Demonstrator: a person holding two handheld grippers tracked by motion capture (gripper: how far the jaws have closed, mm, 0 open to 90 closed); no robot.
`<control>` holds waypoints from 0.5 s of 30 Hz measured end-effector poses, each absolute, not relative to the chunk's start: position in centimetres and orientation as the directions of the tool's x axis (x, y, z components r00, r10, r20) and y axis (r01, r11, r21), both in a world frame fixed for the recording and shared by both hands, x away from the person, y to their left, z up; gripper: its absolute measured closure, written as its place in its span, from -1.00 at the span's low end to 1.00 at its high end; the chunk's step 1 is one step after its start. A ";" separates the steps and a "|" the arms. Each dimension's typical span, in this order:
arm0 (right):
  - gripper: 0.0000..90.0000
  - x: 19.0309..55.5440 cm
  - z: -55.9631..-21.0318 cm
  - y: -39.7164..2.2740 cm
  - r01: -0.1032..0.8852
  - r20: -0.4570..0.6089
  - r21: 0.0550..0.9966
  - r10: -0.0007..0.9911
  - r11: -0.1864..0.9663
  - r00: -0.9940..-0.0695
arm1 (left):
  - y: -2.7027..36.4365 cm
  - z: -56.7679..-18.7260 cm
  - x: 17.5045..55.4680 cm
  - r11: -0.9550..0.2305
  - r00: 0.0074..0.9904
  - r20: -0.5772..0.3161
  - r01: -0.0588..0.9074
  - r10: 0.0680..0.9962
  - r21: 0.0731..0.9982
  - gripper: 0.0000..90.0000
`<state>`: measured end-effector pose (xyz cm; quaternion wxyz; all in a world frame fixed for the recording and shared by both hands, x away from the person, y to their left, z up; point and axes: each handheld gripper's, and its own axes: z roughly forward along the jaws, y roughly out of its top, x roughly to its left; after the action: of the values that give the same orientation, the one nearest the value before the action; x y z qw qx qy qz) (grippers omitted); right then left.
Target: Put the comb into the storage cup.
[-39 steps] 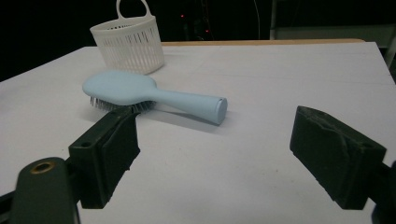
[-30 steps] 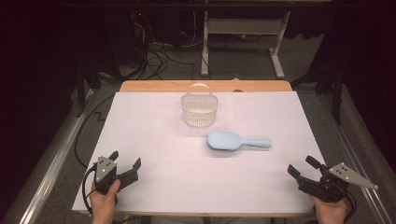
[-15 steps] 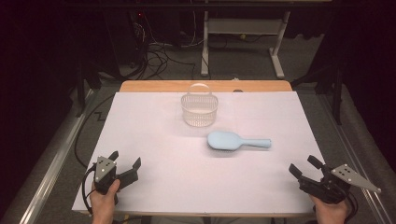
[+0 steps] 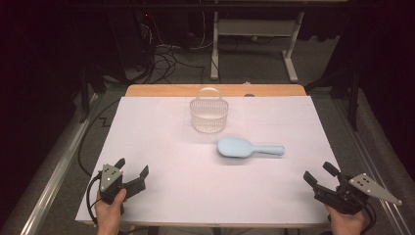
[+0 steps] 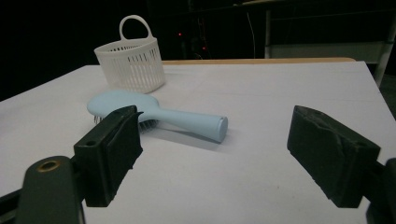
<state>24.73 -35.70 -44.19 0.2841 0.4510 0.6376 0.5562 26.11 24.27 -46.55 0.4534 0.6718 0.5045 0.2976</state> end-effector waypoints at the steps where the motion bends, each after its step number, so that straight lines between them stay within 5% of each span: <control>1: -0.59 24.8 -44.2 -35.7 0.259 0.141 0.965 0.890 -0.027 -0.433 | 24.3 -46.5 26.1 -0.081 0.314 -0.057 0.408 0.948 0.909 -0.67; 15: -0.57 26.1 -44.0 -34.6 0.253 0.112 0.968 0.884 0.007 -0.454 | 24.1 -46.6 26.2 -0.080 0.318 -0.059 0.408 0.946 0.909 -0.67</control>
<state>26.14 -34.60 -44.04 0.2858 0.4375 0.6495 0.5523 26.16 24.13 -46.57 0.4545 0.6728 0.5033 0.2958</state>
